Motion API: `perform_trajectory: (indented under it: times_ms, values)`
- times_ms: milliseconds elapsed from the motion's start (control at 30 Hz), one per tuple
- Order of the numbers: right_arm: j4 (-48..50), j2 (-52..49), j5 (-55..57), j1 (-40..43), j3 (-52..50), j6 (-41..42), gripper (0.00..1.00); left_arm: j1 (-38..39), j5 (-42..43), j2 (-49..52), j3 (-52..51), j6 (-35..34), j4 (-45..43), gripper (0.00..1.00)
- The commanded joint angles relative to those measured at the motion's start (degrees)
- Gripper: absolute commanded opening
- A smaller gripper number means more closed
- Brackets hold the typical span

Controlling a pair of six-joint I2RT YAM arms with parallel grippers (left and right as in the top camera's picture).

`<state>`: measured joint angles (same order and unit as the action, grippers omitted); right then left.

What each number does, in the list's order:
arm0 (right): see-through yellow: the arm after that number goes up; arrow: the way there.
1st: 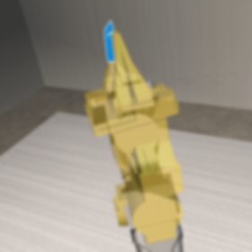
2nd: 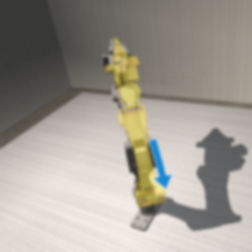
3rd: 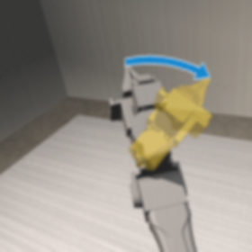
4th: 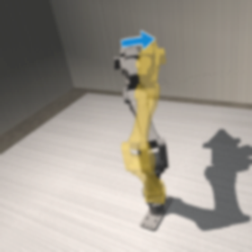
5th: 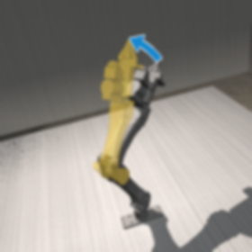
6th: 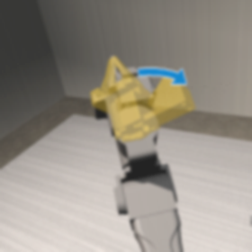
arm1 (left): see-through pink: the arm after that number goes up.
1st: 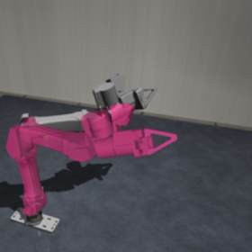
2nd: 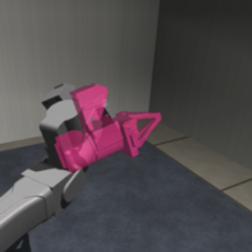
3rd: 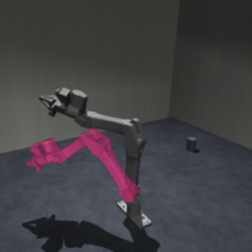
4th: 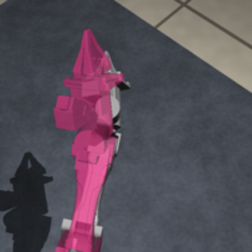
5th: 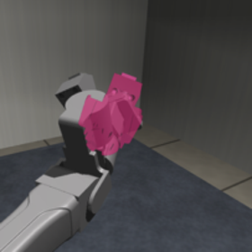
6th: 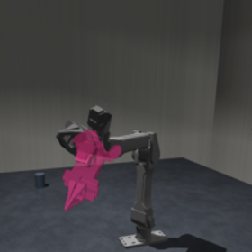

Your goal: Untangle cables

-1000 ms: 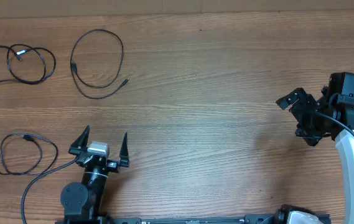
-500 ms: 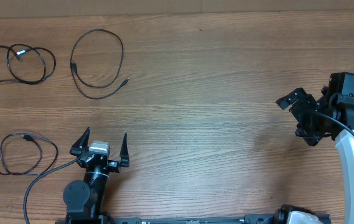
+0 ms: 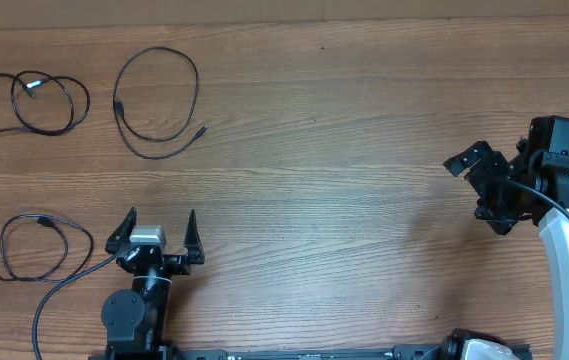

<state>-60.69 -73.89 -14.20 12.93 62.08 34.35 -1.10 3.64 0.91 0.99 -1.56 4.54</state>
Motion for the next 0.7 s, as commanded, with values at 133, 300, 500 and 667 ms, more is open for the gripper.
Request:
perform_trajectory:
  times_ms: [133, 300, 500, 667]
  values:
    - [0.2, -0.2, 0.0, -0.2, 1.0, 0.1, 1.0, 0.4, -0.9, -0.7, -0.7, -1.3, -0.3, 0.99]
    - [0.2, -0.2, 0.0, -0.2, 1.0, 0.1, 1.0, 0.4, -0.9, -0.7, -0.7, -1.2, -0.5, 1.0]
    - [0.2, -0.2, 0.0, -0.2, 1.0, 0.1, 1.0, 0.4, -0.9, -0.7, -0.7, -1.2, -0.4, 1.0]
    - [0.2, -0.2, 0.0, -0.2, 1.0, 0.1, 1.0, 0.4, -0.9, -0.7, -0.7, -1.2, -0.4, 1.0]
